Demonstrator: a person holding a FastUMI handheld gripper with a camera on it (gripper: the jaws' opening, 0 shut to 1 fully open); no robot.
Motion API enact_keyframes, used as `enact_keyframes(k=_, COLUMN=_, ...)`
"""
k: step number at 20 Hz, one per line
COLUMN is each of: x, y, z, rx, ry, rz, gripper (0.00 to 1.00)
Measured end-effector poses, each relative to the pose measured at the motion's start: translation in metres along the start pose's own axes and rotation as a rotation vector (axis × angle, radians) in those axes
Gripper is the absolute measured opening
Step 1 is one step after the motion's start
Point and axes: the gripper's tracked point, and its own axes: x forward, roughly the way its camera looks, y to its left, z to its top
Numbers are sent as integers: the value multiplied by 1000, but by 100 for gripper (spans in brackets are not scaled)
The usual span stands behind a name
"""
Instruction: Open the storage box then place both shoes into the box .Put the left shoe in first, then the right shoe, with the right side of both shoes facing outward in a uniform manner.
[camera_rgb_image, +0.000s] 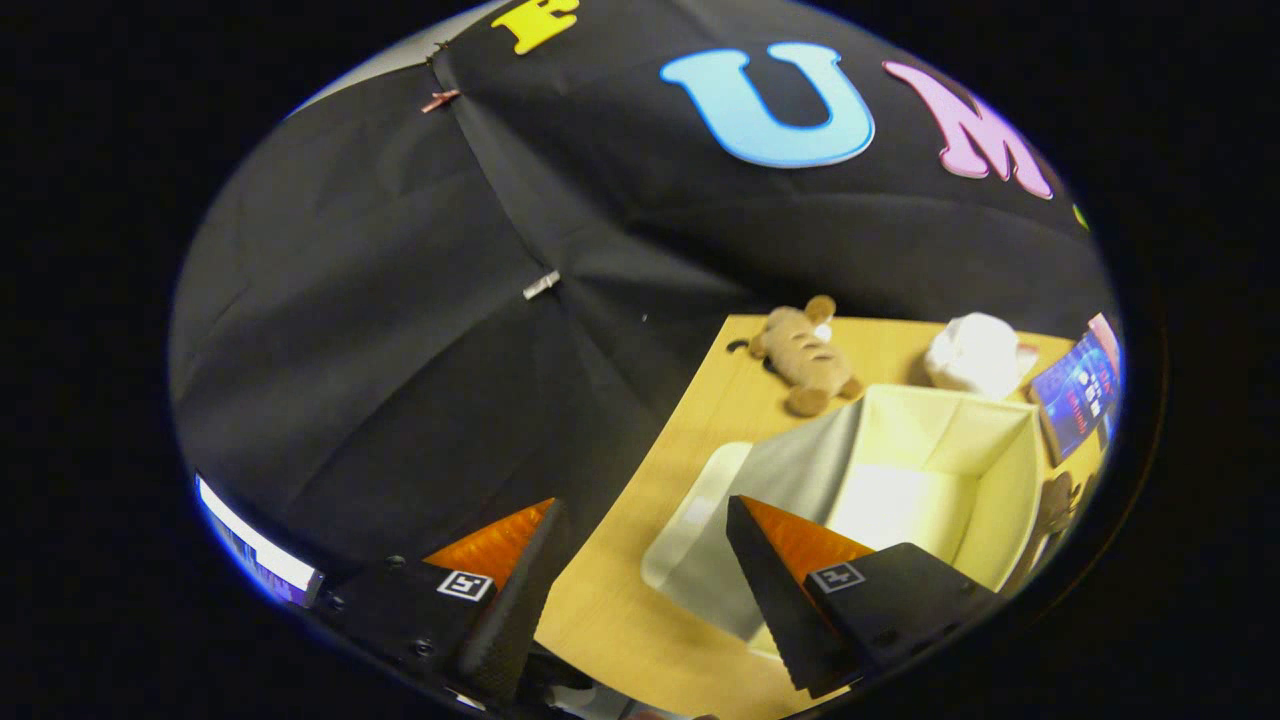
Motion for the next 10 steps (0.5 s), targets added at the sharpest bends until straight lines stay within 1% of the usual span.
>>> enact_keyframes(k=3, x=-42, y=-48, z=23, rx=-26, ry=-82, rz=-70, gripper=98)
enact_keyframes(k=6, x=-81, y=-115, z=36, rx=-48, ry=-136, rz=-179, gripper=98)
enact_keyframes(k=10, x=-128, y=-208, z=28, rx=-15, ry=-144, rz=-335, gripper=98)
